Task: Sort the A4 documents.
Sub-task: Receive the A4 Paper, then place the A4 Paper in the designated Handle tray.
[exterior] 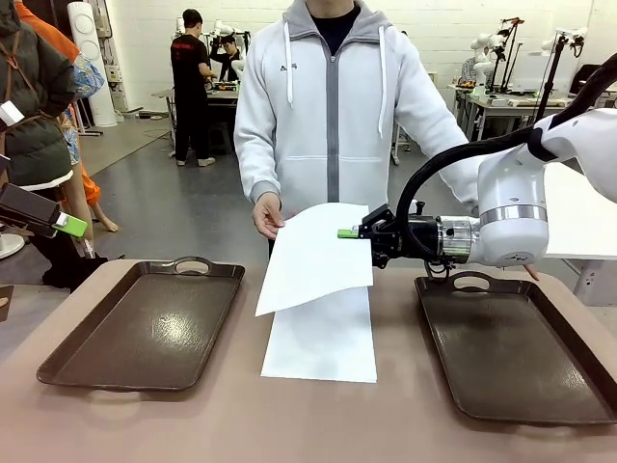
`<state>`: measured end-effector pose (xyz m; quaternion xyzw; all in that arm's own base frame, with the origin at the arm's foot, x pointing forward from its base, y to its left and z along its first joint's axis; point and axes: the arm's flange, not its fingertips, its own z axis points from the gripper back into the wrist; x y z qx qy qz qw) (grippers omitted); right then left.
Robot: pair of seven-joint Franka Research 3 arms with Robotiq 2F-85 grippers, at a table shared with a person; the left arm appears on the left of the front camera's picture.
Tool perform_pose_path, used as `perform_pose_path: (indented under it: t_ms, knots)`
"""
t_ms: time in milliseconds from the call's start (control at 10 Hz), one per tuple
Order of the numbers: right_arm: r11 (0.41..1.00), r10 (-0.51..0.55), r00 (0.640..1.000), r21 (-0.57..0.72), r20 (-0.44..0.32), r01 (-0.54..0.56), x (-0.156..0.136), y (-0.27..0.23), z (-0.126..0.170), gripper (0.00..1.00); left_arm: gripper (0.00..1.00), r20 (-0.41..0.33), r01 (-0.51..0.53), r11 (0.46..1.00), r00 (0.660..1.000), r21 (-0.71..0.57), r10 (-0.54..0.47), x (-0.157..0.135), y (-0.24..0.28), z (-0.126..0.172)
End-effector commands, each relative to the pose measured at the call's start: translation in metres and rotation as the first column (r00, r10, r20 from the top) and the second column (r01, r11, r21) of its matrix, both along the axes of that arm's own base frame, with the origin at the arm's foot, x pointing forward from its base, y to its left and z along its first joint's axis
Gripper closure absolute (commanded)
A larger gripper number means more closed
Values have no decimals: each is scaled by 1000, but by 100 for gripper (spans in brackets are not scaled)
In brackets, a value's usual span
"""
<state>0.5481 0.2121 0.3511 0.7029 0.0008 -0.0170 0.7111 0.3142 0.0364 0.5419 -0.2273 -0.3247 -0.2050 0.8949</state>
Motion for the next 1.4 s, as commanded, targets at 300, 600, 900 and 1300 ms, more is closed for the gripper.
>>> perform_pose_path:
  t_ms: [300,600,900,1300]
  knots:
    - [1000,-13,1000,-8,-6,13,1,2,-3,100,0,4,15,1000,1000,-13,-15,0,1,-1]
    - [1000,-13,1000,-8,-6,13,1,2,-3,100,0,4,15,1000,1000,-13,-15,0,1,-1]
    - [1000,-13,1000,-8,-6,13,1,2,-3,100,0,4,15,1000,1000,-13,-15,0,1,-1]
    - [1000,-13,1000,-8,-6,13,1,2,-3,100,0,4,15,1000,1000,-13,-15,0,1,-1]
